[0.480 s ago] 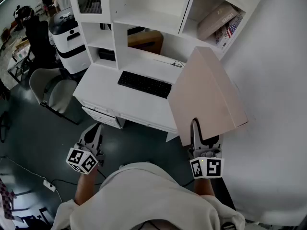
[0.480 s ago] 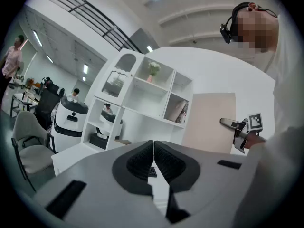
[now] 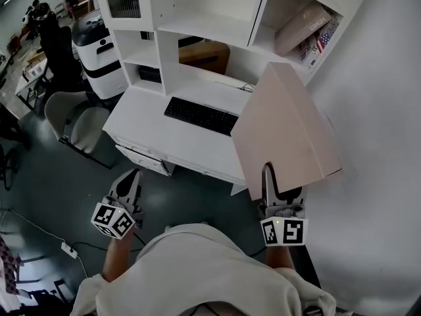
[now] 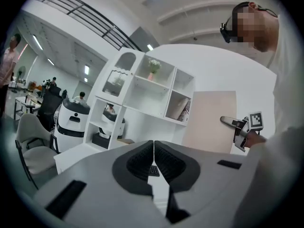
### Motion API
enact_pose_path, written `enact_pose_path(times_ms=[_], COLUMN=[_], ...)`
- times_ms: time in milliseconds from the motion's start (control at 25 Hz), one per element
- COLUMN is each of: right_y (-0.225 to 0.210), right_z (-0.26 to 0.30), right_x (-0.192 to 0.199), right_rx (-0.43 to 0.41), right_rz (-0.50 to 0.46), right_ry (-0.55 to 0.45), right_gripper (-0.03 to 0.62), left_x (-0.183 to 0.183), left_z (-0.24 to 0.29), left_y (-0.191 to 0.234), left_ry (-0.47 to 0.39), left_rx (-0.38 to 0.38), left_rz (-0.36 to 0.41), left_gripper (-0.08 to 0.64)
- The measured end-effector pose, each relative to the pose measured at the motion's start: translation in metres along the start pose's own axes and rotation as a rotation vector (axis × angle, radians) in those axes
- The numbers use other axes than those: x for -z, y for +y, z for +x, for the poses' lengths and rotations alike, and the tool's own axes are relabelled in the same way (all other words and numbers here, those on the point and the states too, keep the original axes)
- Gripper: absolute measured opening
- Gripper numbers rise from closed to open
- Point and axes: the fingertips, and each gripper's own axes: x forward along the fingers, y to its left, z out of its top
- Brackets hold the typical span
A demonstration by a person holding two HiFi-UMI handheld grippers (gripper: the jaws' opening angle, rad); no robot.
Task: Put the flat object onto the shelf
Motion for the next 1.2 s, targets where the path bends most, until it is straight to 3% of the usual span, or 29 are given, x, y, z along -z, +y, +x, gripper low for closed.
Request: enact_pose_path(times_ms=[640, 960, 1200], right_y=[-0.03, -0.009, 0.021], right_z=[0.048, 0.093, 0.136], right_x=[0.018, 0.023, 0.023], right_rx=[-0.103, -0.105, -0.068], right_rz=[-0.004, -0.037, -0.057], right_ry=[-0.012, -0.009, -0.005], right_gripper=[0.278, 0.278, 0.279], left_x=[0.015, 0.022, 0.002], left_z=[0.011, 0.036, 0.063], left_y=[-0.011, 0.035, 0.091], left_ry=[0.003, -0.006, -0.008], left_rx=[-0.127, -0.114, -0.075], left_rz=[-0.004, -0.03, -0.026], left_gripper=[0.005, 0.005, 0.005])
